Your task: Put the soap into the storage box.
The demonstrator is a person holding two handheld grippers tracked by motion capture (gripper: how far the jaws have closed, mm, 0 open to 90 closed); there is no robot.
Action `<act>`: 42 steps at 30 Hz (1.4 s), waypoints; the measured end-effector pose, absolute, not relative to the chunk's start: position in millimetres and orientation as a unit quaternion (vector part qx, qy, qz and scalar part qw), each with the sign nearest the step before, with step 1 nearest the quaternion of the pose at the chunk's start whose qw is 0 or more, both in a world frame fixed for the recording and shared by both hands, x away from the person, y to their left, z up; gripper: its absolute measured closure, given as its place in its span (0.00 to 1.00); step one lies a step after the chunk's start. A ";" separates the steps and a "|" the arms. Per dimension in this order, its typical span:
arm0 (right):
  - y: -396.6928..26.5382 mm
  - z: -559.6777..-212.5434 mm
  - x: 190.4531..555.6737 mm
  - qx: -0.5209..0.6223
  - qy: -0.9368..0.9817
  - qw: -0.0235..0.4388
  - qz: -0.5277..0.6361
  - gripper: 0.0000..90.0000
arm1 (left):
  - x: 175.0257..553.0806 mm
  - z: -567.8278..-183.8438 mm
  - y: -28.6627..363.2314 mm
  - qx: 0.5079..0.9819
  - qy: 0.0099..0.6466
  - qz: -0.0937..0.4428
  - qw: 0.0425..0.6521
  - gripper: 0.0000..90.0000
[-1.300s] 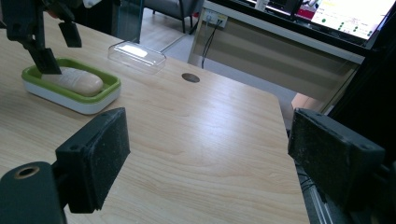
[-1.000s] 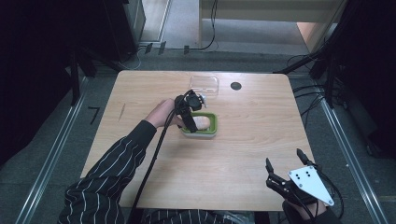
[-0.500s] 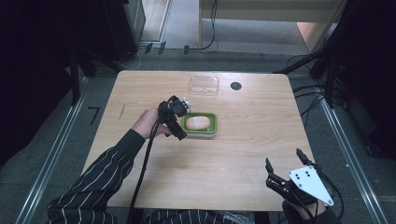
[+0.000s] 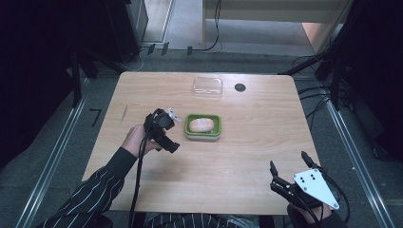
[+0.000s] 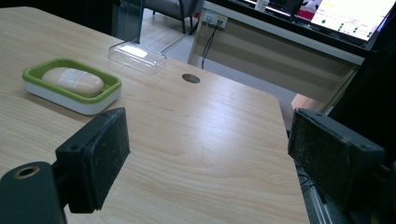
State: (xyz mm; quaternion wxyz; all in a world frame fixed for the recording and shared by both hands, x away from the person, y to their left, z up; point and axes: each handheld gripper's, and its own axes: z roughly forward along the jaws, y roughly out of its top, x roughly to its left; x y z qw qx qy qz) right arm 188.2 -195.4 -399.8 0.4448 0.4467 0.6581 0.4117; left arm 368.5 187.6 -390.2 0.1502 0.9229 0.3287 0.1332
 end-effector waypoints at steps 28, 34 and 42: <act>-195.4 -399.5 187.4 0.445 0.656 0.447 0.413 0.15 | 308.2 -417.3 248.0 0.896 0.409 0.129 0.117 0.04; -195.3 -399.5 187.1 0.447 0.655 0.447 0.414 0.15 | 296.3 -424.7 260.4 0.898 0.415 0.115 0.095 0.03; -195.7 -399.7 186.9 0.448 0.655 0.446 0.413 0.15 | 298.2 -430.4 265.3 0.899 0.415 0.106 0.087 0.01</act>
